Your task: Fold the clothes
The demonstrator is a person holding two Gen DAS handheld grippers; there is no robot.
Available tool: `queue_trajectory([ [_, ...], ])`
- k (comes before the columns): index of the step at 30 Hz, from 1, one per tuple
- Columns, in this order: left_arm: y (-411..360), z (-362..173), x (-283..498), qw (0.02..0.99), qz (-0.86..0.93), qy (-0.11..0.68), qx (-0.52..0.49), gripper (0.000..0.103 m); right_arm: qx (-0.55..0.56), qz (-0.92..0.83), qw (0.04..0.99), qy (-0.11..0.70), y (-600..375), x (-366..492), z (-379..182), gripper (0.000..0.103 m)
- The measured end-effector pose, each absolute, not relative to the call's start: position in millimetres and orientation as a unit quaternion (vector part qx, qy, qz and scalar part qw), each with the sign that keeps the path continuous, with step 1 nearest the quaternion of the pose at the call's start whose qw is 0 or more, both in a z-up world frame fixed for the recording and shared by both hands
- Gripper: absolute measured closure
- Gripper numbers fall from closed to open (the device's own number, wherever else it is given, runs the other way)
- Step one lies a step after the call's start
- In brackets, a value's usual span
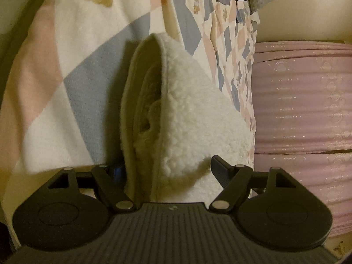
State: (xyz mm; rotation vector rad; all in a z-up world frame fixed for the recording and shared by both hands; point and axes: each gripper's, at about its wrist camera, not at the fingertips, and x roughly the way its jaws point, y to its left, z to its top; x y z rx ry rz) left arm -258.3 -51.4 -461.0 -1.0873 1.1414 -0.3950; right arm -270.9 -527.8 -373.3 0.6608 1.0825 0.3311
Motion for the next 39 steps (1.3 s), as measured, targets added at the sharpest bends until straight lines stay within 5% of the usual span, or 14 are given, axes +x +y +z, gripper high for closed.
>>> queue_trajectory([
  [12,-53.5,-482.6,-241.7,0.666,-0.203,0.508,-0.508,0.032,0.363,0.255,0.696,0.565,-511.0,-209.4,-451.4,0.024],
  [16,-53.8,-480.4,-236.4,0.671,-0.213,0.507,-0.497,0.049,0.385,0.27,0.684,0.557,-507.8,-208.6,-455.8,0.045],
  [18,-53.4,-476.0,-235.8,0.675,-0.221,0.504,-0.491,0.058,0.393,0.271,0.687,0.548,-510.4,-213.7,-452.2,0.058],
  [22,-54.9,-456.7,-236.0,0.686,-0.239,0.498,-0.473,0.061,0.402,0.262,0.698,0.532,-514.3,-230.1,-434.7,0.065],
  [39,-34.5,-337.7,-396.8,0.708,-0.266,0.488,-0.436,0.062,0.443,0.221,0.704,0.51,-495.7,-403.9,-321.2,0.067],
])
